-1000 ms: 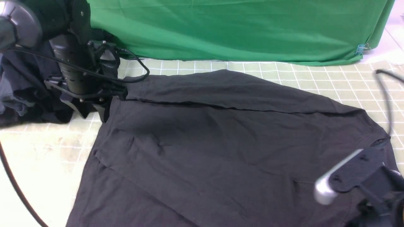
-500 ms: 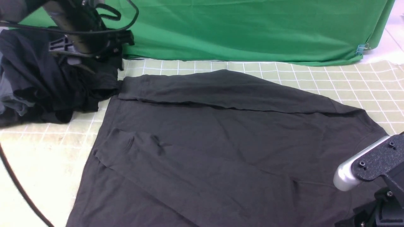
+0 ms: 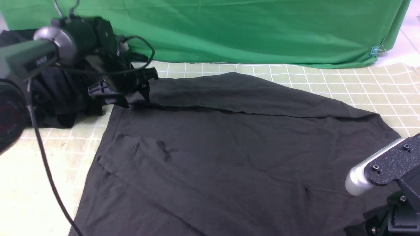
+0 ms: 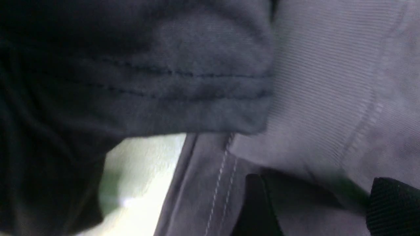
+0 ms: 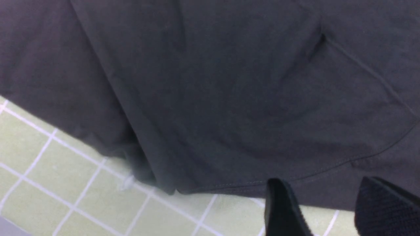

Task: Fold a long-sleeved shirt over a green coffee tablecloth.
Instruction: 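Grab the top left corner of the dark shirt with the left gripper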

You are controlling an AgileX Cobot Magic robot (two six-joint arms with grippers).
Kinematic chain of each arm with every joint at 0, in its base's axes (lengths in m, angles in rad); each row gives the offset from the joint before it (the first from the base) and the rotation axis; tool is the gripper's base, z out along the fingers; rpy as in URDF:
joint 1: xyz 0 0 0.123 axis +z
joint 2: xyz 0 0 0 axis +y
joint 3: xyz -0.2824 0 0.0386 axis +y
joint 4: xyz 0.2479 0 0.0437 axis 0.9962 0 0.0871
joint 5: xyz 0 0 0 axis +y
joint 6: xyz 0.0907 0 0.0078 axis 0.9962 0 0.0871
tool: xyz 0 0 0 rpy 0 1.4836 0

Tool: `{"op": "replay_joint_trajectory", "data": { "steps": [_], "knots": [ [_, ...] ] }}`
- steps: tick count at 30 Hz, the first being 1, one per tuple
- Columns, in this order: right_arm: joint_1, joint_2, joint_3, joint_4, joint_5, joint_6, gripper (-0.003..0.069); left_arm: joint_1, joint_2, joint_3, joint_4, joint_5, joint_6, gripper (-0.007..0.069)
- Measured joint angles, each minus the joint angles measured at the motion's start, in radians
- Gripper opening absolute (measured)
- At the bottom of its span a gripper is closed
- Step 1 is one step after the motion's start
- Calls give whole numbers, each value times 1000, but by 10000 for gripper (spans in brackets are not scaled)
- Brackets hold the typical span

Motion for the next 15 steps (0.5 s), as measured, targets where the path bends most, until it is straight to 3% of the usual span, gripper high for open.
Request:
{"op": "replay_joint_trajectory", "data": {
  "steps": [7, 10, 11, 13, 15],
  "knots": [
    [0, 0, 0, 0, 0, 0, 305, 0, 19, 0, -7, -62, -2, 395],
    [0, 0, 0, 0, 0, 0, 305, 0, 25, 0, -10, -97, -2, 267],
    [0, 0, 0, 0, 0, 0, 305, 0, 25, 0, -10, -97, -2, 257],
    [0, 0, 0, 0, 0, 0, 305, 0, 26, 0, -15, -105, 12, 93],
    [0, 0, 0, 0, 0, 0, 305, 0, 26, 0, -18, -105, 27, 59]
  ]
}}
